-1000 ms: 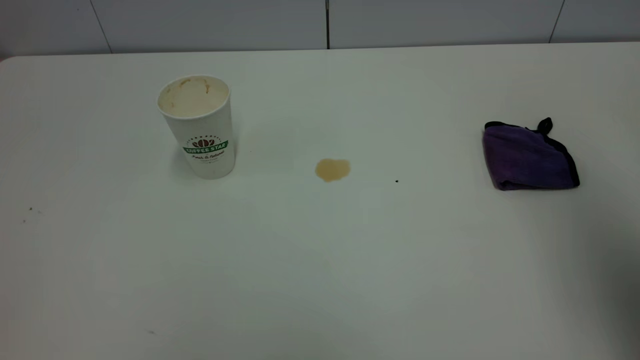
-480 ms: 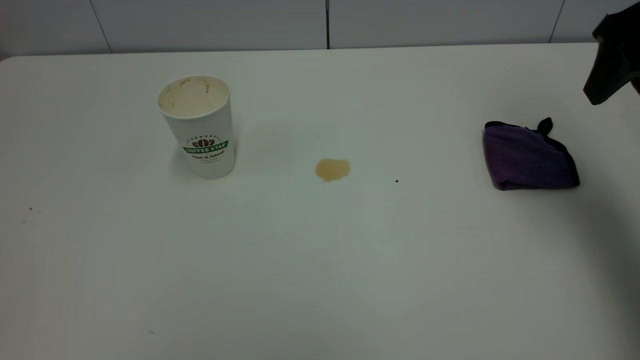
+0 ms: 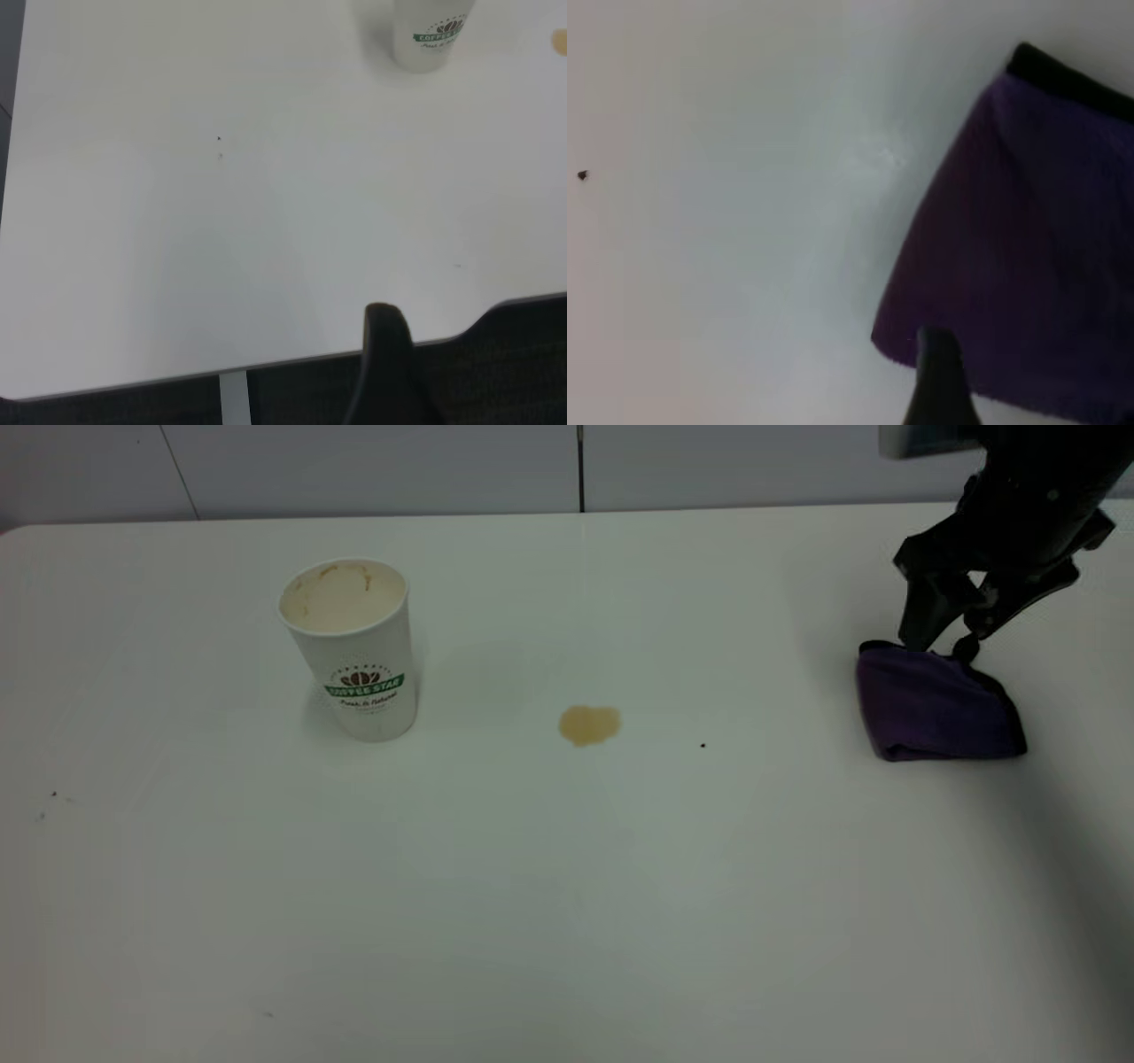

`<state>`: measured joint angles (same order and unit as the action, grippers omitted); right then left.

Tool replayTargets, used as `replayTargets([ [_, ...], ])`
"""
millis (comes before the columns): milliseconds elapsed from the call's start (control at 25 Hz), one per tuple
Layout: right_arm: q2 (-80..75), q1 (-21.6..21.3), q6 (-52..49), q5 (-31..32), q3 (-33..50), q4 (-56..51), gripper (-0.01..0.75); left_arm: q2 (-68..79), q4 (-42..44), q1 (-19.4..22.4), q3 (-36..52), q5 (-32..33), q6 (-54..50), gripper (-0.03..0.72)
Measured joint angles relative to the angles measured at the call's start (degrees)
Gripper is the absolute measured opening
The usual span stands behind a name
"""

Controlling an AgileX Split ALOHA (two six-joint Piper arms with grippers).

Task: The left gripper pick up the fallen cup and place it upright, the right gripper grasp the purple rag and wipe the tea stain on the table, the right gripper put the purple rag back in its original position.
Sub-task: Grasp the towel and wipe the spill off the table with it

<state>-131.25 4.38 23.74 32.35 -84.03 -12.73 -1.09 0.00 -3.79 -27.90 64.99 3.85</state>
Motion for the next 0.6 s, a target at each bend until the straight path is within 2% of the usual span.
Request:
replayTargets([
  [240, -7.28, -0.05, -0.8, 2.09, -7.13, 2.24, 0.591, 0.0, 0.0, 0.0, 0.0, 0.0, 0.0, 0.534],
  [600, -12.39, -0.05, -3.79, 0.86, -9.28, 9.78, 0.574, 0.0, 0.0, 0.0, 0.0, 0.0, 0.0, 0.534],
])
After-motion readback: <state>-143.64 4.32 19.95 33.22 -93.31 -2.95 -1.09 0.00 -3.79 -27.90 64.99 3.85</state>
